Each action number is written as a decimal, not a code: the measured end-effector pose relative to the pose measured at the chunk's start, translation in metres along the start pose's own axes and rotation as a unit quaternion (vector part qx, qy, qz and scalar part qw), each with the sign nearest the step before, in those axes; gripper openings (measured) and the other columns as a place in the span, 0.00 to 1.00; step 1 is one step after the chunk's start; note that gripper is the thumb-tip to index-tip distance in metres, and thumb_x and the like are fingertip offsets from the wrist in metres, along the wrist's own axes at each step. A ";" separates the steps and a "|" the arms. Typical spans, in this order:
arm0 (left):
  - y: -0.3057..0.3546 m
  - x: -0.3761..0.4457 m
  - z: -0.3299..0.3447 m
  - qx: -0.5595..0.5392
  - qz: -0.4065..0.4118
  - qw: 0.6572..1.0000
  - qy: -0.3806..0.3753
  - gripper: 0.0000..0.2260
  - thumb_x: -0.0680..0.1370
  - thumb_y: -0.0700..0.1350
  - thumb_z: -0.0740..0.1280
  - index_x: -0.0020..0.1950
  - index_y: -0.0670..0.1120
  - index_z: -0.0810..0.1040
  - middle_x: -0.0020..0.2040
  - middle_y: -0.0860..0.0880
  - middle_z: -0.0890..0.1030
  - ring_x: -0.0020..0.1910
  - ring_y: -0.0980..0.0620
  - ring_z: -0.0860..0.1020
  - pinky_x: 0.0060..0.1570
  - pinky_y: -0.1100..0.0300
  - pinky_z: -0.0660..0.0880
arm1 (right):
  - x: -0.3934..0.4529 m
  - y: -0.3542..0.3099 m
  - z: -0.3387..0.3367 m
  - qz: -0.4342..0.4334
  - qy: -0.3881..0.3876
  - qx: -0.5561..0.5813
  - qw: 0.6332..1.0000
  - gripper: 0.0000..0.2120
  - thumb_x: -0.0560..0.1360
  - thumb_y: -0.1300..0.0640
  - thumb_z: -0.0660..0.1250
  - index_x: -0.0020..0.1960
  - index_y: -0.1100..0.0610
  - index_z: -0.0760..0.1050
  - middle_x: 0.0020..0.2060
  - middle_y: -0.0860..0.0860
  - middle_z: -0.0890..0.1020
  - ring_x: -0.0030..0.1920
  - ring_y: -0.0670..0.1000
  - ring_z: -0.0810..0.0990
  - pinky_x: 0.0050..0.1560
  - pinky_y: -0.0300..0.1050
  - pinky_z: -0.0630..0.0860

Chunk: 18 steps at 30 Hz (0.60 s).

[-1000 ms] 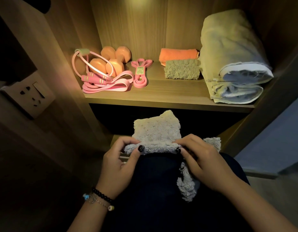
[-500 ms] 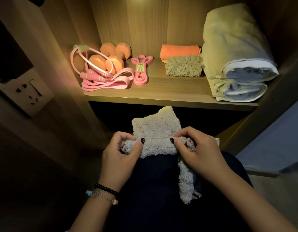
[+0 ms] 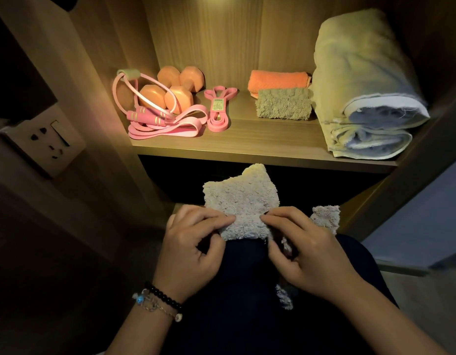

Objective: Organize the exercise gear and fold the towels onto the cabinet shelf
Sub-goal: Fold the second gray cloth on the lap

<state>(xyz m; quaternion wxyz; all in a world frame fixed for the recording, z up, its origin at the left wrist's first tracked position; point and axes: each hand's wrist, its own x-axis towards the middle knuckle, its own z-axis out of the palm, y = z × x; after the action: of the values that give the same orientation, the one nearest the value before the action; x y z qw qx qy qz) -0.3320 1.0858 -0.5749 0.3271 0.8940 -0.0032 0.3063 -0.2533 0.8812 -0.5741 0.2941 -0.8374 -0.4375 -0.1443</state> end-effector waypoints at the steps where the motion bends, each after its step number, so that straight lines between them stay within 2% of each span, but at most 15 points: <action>1: 0.000 -0.001 -0.001 -0.009 -0.002 1.000 -0.013 0.14 0.72 0.44 0.63 0.54 0.53 0.84 0.49 0.60 0.80 0.52 0.56 0.76 0.53 0.50 0.73 | -0.001 0.000 0.000 0.004 -0.010 -0.007 1.000 0.17 0.74 0.52 0.64 0.61 0.56 0.78 0.57 0.47 0.78 0.40 0.44 0.80 0.31 0.39 0.77; 5: -0.003 -0.003 0.000 -0.023 -0.031 0.998 -0.049 0.16 0.72 0.50 0.66 0.59 0.55 0.79 0.53 0.60 0.78 0.57 0.55 0.74 0.57 0.51 0.73 | 0.004 0.002 -0.001 0.023 -0.025 -0.022 0.999 0.17 0.75 0.51 0.60 0.61 0.54 0.76 0.56 0.46 0.77 0.36 0.40 0.74 0.28 0.34 0.72; 8: -0.005 -0.001 -0.001 -0.041 -0.063 0.996 -0.039 0.14 0.72 0.53 0.66 0.57 0.59 0.77 0.52 0.61 0.77 0.54 0.56 0.74 0.54 0.62 0.71 | 0.007 0.002 -0.001 0.041 -0.039 -0.007 0.998 0.17 0.77 0.50 0.55 0.62 0.52 0.73 0.57 0.45 0.75 0.41 0.46 0.79 0.31 0.43 0.77; 12: -0.002 -0.004 -0.003 -0.100 -0.124 0.987 -0.010 0.11 0.70 0.56 0.66 0.51 0.59 0.77 0.51 0.58 0.78 0.54 0.60 0.75 0.52 0.74 0.68 | 0.005 0.005 -0.006 0.066 -0.061 0.048 0.995 0.17 0.80 0.47 0.52 0.63 0.49 0.71 0.55 0.41 0.73 0.44 0.43 0.77 0.40 0.46 0.77; 16: 0.003 -0.003 -0.004 -0.149 -0.158 0.976 0.016 0.09 0.69 0.59 0.69 0.46 0.58 0.77 0.47 0.58 0.80 0.52 0.60 0.77 0.49 0.73 0.70 | 0.006 0.007 -0.012 0.102 -0.075 0.122 0.984 0.11 0.82 0.51 0.55 0.60 0.49 0.74 0.50 0.41 0.77 0.49 0.42 0.77 0.46 0.41 0.74; 18: 0.006 -0.001 -0.003 -0.162 -0.176 0.971 0.022 0.11 0.68 0.60 0.69 0.45 0.56 0.76 0.46 0.60 0.79 0.51 0.61 0.77 0.50 0.71 0.70 | 0.007 0.007 -0.015 0.122 -0.086 0.163 0.975 0.09 0.82 0.53 0.57 0.55 0.49 0.76 0.42 0.41 0.77 0.43 0.43 0.77 0.42 0.37 0.71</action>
<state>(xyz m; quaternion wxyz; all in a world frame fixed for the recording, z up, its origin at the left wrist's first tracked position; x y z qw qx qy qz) -0.3359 1.0826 -0.5695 0.5166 0.8086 0.1119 0.2584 -0.2439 0.8735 -0.5618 0.4030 -0.8348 -0.3731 0.0381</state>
